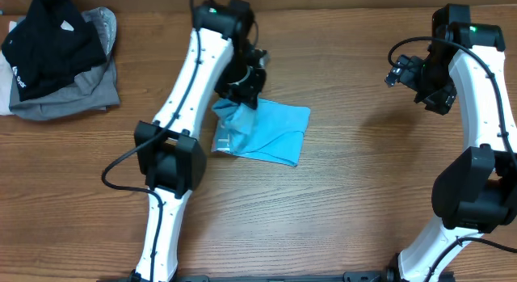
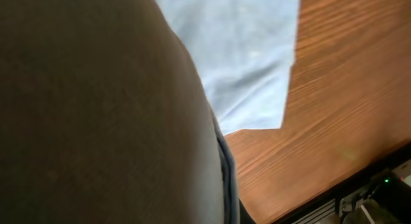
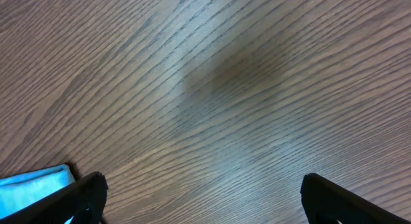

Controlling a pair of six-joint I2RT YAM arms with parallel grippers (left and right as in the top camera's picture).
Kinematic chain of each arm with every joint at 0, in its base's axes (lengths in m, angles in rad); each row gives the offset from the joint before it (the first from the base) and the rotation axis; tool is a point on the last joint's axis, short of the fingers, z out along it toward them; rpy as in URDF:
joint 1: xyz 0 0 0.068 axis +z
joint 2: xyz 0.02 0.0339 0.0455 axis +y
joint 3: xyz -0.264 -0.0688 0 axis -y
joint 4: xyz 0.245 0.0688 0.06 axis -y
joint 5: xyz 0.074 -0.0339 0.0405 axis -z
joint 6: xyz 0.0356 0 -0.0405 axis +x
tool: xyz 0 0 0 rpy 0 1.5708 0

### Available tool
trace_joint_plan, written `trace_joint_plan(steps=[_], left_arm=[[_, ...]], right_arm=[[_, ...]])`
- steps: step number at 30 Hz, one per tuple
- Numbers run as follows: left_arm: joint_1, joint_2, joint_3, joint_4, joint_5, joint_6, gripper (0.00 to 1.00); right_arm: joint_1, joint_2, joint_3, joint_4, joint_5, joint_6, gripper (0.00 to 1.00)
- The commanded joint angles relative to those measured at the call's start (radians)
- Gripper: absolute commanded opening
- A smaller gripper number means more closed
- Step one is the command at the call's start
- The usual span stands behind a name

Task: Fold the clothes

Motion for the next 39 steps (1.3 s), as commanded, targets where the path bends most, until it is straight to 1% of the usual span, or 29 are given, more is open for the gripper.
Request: trace_joint_plan(steps=[1, 4, 6, 9, 10, 11, 12, 14, 20, 21, 23, 25, 27, 29, 30, 31, 32, 33, 35, 36, 39], left_arm=[[-0.043, 0.003, 0.006, 0.018, -0.002, -0.013, 0.05], [-0.069, 0.014, 0.006, 0.023, 0.001, -0.013, 0.09], [-0.082, 0.023, 0.006, 0.026, 0.002, -0.013, 0.17], [-0.100, 0.040, 0.006, 0.046, 0.002, -0.013, 0.19], [-0.105, 0.047, 0.006, 0.051, 0.003, -0.013, 0.28], [-0.109, 0.053, 0.006, 0.055, 0.008, -0.013, 0.46], [-0.115, 0.061, 0.006, 0.058, 0.010, -0.013, 0.51], [-0.126, 0.074, 0.006, 0.063, 0.017, -0.013, 0.38], [-0.158, 0.090, 0.006, 0.102, 0.084, 0.001, 0.33], [-0.159, 0.090, 0.009, 0.104, 0.083, 0.003, 0.31], [-0.157, 0.090, 0.023, 0.095, 0.069, 0.002, 0.23], [-0.136, 0.085, 0.050, 0.071, 0.031, 0.002, 0.20], [-0.099, 0.078, 0.091, 0.039, -0.056, -0.027, 0.22], [-0.056, 0.075, 0.130, -0.003, -0.150, -0.056, 0.31], [-0.029, 0.075, 0.139, -0.010, -0.184, -0.058, 0.42], [-0.002, 0.074, 0.136, -0.010, -0.177, -0.058, 0.70], [0.019, 0.075, 0.132, -0.010, -0.141, -0.056, 0.81], [0.041, 0.075, 0.113, -0.010, -0.071, -0.034, 0.83], [0.070, 0.075, 0.063, -0.010, 0.013, 0.011, 0.94], [0.080, 0.075, 0.034, -0.010, 0.012, 0.011, 0.97], [0.093, 0.075, -0.058, -0.010, 0.017, 0.029, 0.99]], right_arm=[[0.002, -0.023, 0.014, 0.005, 0.006, 0.002, 1.00], [0.002, -0.023, 0.014, 0.005, 0.006, 0.002, 1.00], [0.002, -0.023, 0.014, 0.005, 0.006, 0.002, 1.00], [0.002, -0.023, 0.014, 0.005, 0.006, 0.002, 1.00], [0.002, -0.023, 0.014, 0.005, 0.006, 0.002, 1.00], [0.002, -0.023, 0.014, 0.005, 0.006, 0.002, 1.00], [0.002, -0.023, 0.014, 0.005, 0.006, 0.002, 1.00], [0.002, -0.023, 0.014, 0.005, 0.006, 0.002, 1.00], [0.002, -0.023, 0.014, 0.005, 0.006, 0.002, 1.00], [0.002, -0.023, 0.014, 0.005, 0.006, 0.002, 1.00], [0.002, -0.023, 0.014, 0.005, 0.006, 0.002, 1.00], [0.002, -0.023, 0.014, 0.005, 0.006, 0.002, 1.00], [0.002, -0.023, 0.014, 0.005, 0.006, 0.002, 1.00], [0.002, -0.023, 0.014, 0.005, 0.006, 0.002, 1.00], [0.002, -0.023, 0.014, 0.005, 0.006, 0.002, 1.00], [0.002, -0.023, 0.014, 0.005, 0.006, 0.002, 1.00], [0.002, -0.023, 0.014, 0.005, 0.006, 0.002, 1.00], [0.002, -0.023, 0.014, 0.005, 0.006, 0.002, 1.00], [0.002, -0.023, 0.014, 0.005, 0.006, 0.002, 1.00], [0.002, -0.023, 0.014, 0.005, 0.006, 0.002, 1.00], [0.002, -0.023, 0.014, 0.005, 0.006, 0.002, 1.00]])
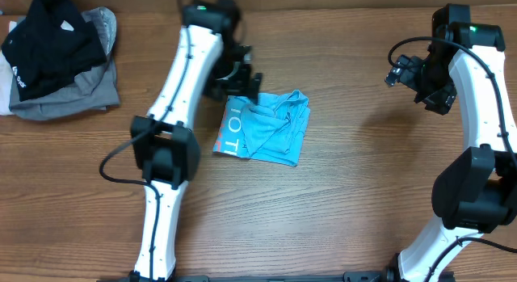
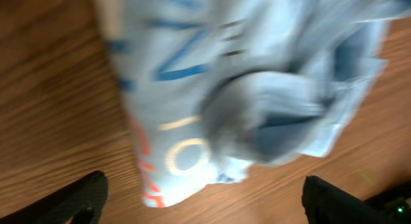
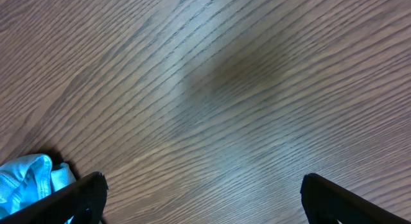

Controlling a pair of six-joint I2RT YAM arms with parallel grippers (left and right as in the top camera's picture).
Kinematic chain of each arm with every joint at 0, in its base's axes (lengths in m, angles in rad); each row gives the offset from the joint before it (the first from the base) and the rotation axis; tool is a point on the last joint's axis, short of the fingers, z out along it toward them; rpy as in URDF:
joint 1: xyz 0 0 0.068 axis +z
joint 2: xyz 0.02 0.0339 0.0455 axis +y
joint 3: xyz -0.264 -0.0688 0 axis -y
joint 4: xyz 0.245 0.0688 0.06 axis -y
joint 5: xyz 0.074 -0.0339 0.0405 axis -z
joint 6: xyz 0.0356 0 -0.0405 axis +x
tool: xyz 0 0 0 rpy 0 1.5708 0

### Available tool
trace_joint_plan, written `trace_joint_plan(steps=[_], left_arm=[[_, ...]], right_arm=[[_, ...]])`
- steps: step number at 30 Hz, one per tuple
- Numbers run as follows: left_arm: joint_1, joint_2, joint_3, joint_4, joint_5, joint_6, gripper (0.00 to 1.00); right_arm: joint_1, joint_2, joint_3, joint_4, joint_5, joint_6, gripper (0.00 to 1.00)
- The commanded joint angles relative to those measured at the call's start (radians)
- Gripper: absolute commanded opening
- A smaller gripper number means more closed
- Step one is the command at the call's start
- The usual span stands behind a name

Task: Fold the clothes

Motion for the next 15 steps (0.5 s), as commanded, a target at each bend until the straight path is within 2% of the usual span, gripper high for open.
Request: trace_joint_plan(steps=[1, 4, 15], left_arm=[[-0.016, -0.004, -0.104, -0.007, 0.058, 0.056, 1.00], [-0.025, -0.004, -0.155, 0.020, 0.085, 0.074, 0.97], [-0.066, -0.005, -0.136, 0.085, 0.098, 0.076, 0.93]], right_arm=[[0.002, -0.023, 0.014, 0.005, 0.006, 0.002, 1.00], [0.002, -0.023, 0.014, 0.005, 0.006, 0.002, 1.00], [0.002, -0.023, 0.014, 0.005, 0.006, 0.002, 1.00]])
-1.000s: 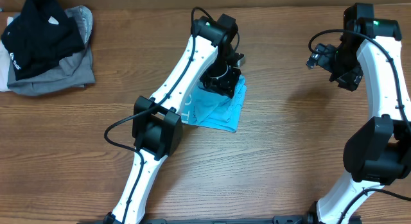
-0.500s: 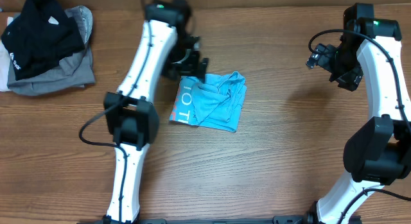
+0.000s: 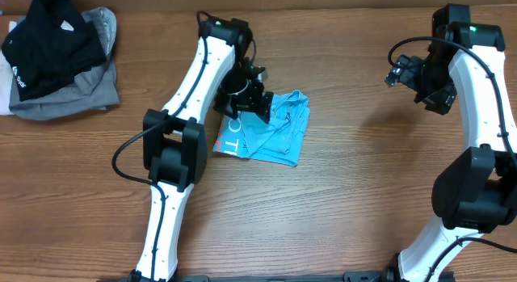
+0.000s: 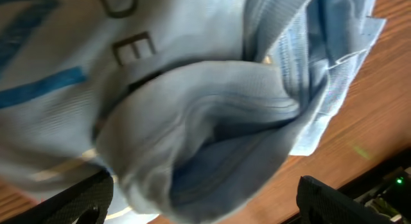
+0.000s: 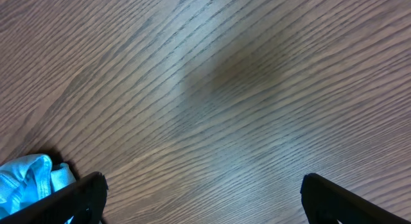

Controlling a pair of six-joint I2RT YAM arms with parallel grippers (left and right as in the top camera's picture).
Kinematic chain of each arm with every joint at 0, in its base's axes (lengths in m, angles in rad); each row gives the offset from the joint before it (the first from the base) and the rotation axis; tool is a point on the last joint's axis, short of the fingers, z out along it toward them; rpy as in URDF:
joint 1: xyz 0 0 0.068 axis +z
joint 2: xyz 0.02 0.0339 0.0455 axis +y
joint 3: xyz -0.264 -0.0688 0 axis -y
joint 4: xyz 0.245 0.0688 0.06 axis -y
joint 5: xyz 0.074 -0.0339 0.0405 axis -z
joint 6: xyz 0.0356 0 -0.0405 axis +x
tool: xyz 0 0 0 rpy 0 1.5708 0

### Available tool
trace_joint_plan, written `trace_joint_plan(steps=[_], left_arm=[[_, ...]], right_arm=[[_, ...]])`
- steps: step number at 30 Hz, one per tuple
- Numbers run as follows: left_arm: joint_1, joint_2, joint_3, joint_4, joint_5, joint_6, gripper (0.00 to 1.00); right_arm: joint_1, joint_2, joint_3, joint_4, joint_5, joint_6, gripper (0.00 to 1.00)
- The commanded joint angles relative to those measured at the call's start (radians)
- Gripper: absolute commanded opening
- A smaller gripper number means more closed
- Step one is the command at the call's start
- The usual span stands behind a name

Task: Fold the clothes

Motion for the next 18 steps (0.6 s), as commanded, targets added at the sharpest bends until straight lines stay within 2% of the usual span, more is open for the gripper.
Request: trace_joint_plan(steps=[1, 5, 7, 8, 10, 12, 15, 18], left_arm=[[0.004, -0.005, 0.017, 0.016, 0.020, 0.022, 0.93], [-0.016, -0.005, 0.016, 0.033, 0.020, 0.023, 0.86], [-0.030, -0.005, 0.016, 0.039, 0.019, 0.022, 0.75], [-0.037, -0.005, 0.016, 0.041, 0.020, 0.022, 0.65], [-0.054, -0.005, 0.016, 0.042, 0.020, 0.022, 0.39], [-0.071, -0.005, 0.016, 0.040, 0.020, 0.022, 0.04], [-0.097, -0.005, 0.016, 0.033, 0.037, 0.023, 0.04], [-0.124, -0.005, 0.018, 0.011, 0.142, 0.049, 0.04]], right_arm=[[0.002, -0.023, 0.014, 0.005, 0.006, 0.002, 1.00], [0.002, -0.023, 0.014, 0.005, 0.006, 0.002, 1.00], [0.002, -0.023, 0.014, 0.005, 0.006, 0.002, 1.00], [0.002, -0.023, 0.014, 0.005, 0.006, 0.002, 1.00], [0.002, -0.023, 0.014, 0.005, 0.006, 0.002, 1.00], [0.002, -0.023, 0.014, 0.005, 0.006, 0.002, 1.00], [0.002, -0.023, 0.014, 0.005, 0.006, 0.002, 1.00], [0.002, -0.023, 0.014, 0.005, 0.006, 0.002, 1.00]])
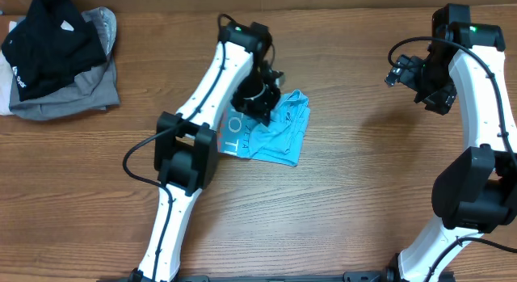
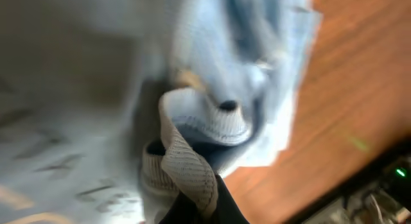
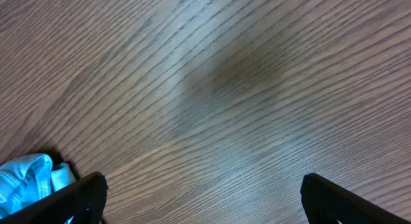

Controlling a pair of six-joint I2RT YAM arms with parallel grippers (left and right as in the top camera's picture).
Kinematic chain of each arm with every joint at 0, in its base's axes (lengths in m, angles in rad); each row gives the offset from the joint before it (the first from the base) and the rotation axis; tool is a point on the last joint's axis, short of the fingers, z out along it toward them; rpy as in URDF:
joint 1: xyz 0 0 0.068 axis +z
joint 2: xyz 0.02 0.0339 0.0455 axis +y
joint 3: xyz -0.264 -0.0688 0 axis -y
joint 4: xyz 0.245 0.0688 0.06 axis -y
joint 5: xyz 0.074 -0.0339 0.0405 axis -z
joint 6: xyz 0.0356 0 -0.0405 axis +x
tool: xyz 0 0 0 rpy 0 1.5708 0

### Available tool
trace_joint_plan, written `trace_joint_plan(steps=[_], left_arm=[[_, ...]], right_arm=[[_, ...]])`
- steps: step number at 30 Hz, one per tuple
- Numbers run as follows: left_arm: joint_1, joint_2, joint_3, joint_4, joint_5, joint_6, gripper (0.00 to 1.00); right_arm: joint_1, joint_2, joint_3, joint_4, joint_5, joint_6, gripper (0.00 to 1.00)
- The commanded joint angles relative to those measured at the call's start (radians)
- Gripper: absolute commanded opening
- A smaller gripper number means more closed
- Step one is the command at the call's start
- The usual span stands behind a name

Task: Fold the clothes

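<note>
A light blue T-shirt (image 1: 279,138) with printed letters lies crumpled near the middle of the table. My left gripper (image 1: 262,103) is down on the shirt's top edge. In the left wrist view the gripper (image 2: 204,201) is shut on the ribbed collar (image 2: 186,165), which bulges up out of the jaws. My right gripper (image 1: 401,73) hangs high over bare wood at the right. It is open (image 3: 202,198) with nothing between its fingers. A corner of the shirt (image 3: 26,179) shows at the lower left of the right wrist view.
A pile of clothes sits at the table's far left corner, a black garment (image 1: 48,39) on top of a grey one (image 1: 69,100). The wooden table (image 1: 363,177) runs bare between the shirt and the right arm.
My left gripper was open just above the crumpled shirt. Now it has shifted slightly right and is shut on the ribbed collar. The right arm has not moved.
At first the shirt lay as a plain blue rectangle with my left gripper at its upper left corner. Then it lay crumpled with its print showing and the gripper open beside it. The gripper then hung open over the shirt, and now grips the collar.
</note>
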Motion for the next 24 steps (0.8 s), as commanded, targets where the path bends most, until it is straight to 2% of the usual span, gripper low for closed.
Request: trace_joint_plan(steps=[1, 14, 15, 16, 17, 18, 19, 21, 24], left_arm=[[-0.034, -0.005, 0.017, -0.019, 0.145, 0.051, 0.04], [-0.151, -0.005, 0.016, -0.067, 0.158, 0.067, 0.04], [-0.160, -0.005, 0.016, -0.069, 0.157, 0.072, 0.13], [-0.168, -0.005, 0.016, -0.072, 0.155, 0.087, 0.34], [-0.172, -0.005, 0.016, -0.077, 0.147, 0.095, 0.60], [-0.174, -0.005, 0.016, -0.080, 0.124, 0.095, 0.80], [-0.174, -0.005, 0.016, -0.085, 0.102, 0.095, 0.84], [-0.168, -0.005, 0.017, -0.090, 0.102, 0.096, 0.87], [-0.141, -0.005, 0.040, -0.100, 0.116, 0.096, 0.87]], right_arm=[[0.002, -0.023, 0.014, 0.005, 0.006, 0.002, 1.00], [0.002, -0.023, 0.014, 0.005, 0.006, 0.002, 1.00], [0.002, -0.023, 0.014, 0.005, 0.006, 0.002, 1.00], [0.002, -0.023, 0.014, 0.005, 0.006, 0.002, 1.00], [0.002, -0.023, 0.014, 0.005, 0.006, 0.002, 1.00], [0.002, -0.023, 0.014, 0.005, 0.006, 0.002, 1.00], [0.002, -0.023, 0.014, 0.005, 0.006, 0.002, 1.00], [0.002, -0.023, 0.014, 0.005, 0.006, 0.002, 1.00], [0.002, -0.023, 0.014, 0.005, 0.006, 0.002, 1.00]])
